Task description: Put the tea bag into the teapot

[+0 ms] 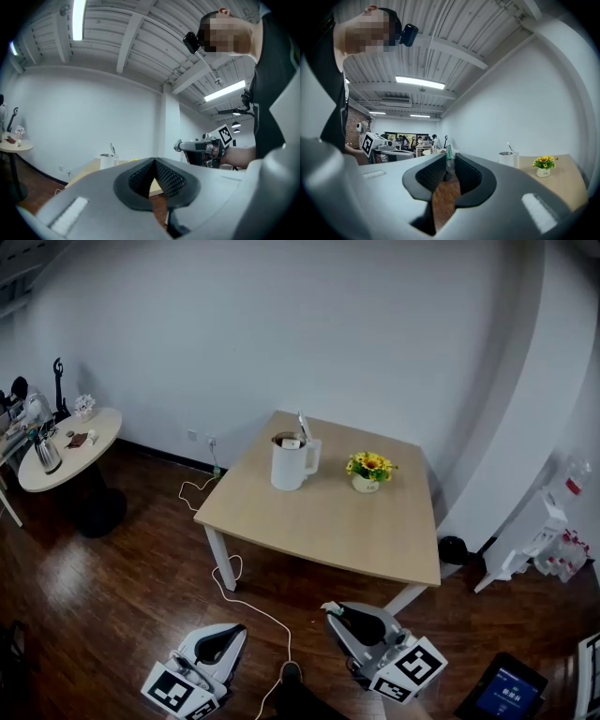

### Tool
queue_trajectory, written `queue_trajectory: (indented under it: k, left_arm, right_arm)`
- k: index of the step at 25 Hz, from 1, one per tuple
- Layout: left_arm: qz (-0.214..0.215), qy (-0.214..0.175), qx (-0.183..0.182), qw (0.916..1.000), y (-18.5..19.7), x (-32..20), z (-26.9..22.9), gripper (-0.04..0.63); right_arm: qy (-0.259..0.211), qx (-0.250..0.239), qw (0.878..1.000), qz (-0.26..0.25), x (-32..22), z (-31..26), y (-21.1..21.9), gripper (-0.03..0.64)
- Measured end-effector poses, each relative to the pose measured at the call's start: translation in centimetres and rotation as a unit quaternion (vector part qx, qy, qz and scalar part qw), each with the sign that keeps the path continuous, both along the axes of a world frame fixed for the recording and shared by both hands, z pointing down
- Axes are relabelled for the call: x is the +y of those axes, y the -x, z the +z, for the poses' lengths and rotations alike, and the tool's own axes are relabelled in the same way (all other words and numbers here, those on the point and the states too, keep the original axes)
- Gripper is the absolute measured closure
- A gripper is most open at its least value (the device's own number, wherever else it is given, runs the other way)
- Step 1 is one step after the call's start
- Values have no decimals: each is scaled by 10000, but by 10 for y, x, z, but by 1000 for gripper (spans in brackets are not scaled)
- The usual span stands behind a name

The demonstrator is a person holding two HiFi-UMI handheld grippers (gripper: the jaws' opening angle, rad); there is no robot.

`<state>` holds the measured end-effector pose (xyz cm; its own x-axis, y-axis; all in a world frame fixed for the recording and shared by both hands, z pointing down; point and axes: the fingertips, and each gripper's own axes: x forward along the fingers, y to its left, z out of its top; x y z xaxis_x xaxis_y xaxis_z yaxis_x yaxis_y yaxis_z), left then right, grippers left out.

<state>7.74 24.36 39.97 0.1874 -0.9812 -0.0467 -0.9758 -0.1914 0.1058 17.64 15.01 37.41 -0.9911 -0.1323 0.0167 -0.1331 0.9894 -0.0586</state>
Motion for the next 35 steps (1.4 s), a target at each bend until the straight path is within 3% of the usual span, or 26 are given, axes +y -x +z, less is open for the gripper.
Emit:
queue_trajectory:
  k: [15,27,35]
  left_arm:
    - [-310,240,-39,9992,98,-190,-1,591]
    - [-144,-10,87,9999,121,-227,-15,591]
    - [-14,106,164,9998,174,-264,-7,591]
  right_arm:
    - [49,-74,9994,-346,-194,-3,96,554]
    - [-58,-97,9987,-502,-218,-9,129,554]
    - [14,-32,9997,-257,-253,-3,181,554]
